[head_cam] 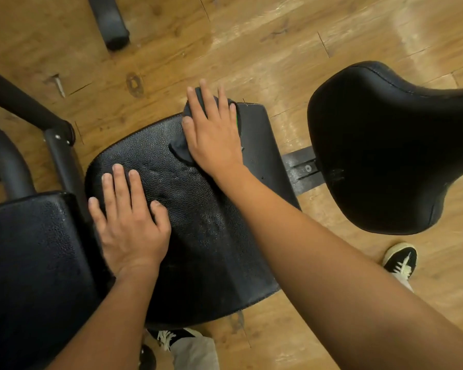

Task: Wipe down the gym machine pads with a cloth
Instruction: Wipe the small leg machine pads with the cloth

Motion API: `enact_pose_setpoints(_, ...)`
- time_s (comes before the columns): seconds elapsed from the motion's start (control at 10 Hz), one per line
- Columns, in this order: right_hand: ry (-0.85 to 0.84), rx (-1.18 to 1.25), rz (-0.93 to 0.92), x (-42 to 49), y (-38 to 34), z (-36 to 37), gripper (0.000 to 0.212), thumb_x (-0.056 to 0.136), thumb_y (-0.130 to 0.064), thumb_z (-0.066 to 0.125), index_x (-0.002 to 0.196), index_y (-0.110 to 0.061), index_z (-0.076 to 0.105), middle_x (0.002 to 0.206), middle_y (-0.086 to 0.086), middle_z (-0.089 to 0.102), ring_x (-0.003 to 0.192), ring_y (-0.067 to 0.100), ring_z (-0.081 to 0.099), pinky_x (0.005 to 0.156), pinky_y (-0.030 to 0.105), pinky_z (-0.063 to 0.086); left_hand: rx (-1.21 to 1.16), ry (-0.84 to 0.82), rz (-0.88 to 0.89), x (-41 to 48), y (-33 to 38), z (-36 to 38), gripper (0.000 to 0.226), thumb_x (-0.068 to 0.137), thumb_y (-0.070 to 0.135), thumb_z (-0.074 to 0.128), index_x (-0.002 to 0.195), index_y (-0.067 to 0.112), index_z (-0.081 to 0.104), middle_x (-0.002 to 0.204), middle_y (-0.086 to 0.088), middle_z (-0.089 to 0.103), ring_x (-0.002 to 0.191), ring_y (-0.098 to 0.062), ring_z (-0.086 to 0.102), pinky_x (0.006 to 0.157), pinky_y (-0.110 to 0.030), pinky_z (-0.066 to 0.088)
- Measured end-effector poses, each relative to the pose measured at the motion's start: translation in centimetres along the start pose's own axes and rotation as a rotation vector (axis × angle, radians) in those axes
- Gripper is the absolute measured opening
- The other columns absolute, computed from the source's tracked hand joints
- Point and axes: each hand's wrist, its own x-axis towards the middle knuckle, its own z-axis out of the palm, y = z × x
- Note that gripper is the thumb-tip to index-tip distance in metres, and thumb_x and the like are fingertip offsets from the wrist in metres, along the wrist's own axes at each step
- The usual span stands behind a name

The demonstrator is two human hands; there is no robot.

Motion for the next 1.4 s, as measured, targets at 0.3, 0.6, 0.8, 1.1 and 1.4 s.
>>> enact_pose_setpoints(0.3, -0.064, 0.031, -0.03, -6.0, 2.1, -0.1, 0.057, 0.107, -0.038, 0.031, 0.162, -0.022, 0.025, 0.171, 0.003, 0.013, 0.158, 0.033, 0.002, 0.125, 0.055, 0.013, 0.005, 0.005, 0.005, 0.0, 0.0, 0.1, 0.067, 0.096, 0.032, 0.034, 0.158, 0.007, 0.029, 0.169, -0.012, 0.016, 0.156, -0.029, 0.014, 0.123, -0.056, 0.01)
enact_pose_setpoints(0.6, -0.031, 0.01, -0.007, -2.5, 1.5, -0.4, 0.058, 0.108, -0.036, 0.036, 0.162, -0.018, 0.026, 0.171, 0.006, 0.014, 0.157, 0.038, 0.002, 0.122, 0.057, 0.013, -0.012, 0.009, 0.002, 0.0, -0.1, 0.2, 0.068, 0.095, 0.032, 0.035, 0.158, 0.007, 0.031, 0.169, -0.011, 0.016, 0.156, -0.028, 0.015, 0.123, -0.056, 0.01)
enact_pose_setpoints(0.8, -0.067, -0.002, -0.019, -5.5, 1.7, -0.2, 0.058, 0.108, -0.037, 0.034, 0.162, -0.02, 0.025, 0.171, 0.006, 0.013, 0.157, 0.037, 0.003, 0.123, 0.057, 0.013, -0.01, 0.006, 0.001, 0.1, 0.0, 0.1, 0.068, 0.095, 0.032, 0.035, 0.158, 0.007, 0.031, 0.169, -0.011, 0.016, 0.156, -0.028, 0.015, 0.123, -0.056, 0.01)
enact_pose_setpoints(1.1, -0.027, -0.006, -0.034, -2.3, 0.5, -0.1, 0.058, 0.107, -0.036, 0.037, 0.162, -0.018, 0.028, 0.171, 0.006, 0.016, 0.157, 0.037, 0.005, 0.122, 0.057, 0.015, -0.014, 0.009, 0.008, 0.0, -0.1, 0.1, 0.067, 0.096, 0.032, 0.034, 0.159, 0.008, 0.029, 0.169, -0.011, 0.016, 0.156, -0.028, 0.014, 0.124, -0.057, 0.011)
enact_pose_setpoints(1.4, -0.075, 0.005, -0.087, -7.2, 1.0, 0.2, 0.057, 0.107, -0.037, 0.035, 0.162, -0.023, 0.027, 0.17, 0.004, 0.017, 0.157, 0.034, 0.006, 0.123, 0.056, 0.015, -0.005, 0.01, 0.004, 0.0, -0.1, 0.1, 0.067, 0.096, 0.032, 0.036, 0.159, 0.008, 0.029, 0.169, -0.01, 0.015, 0.156, -0.027, 0.013, 0.124, -0.057, 0.011)
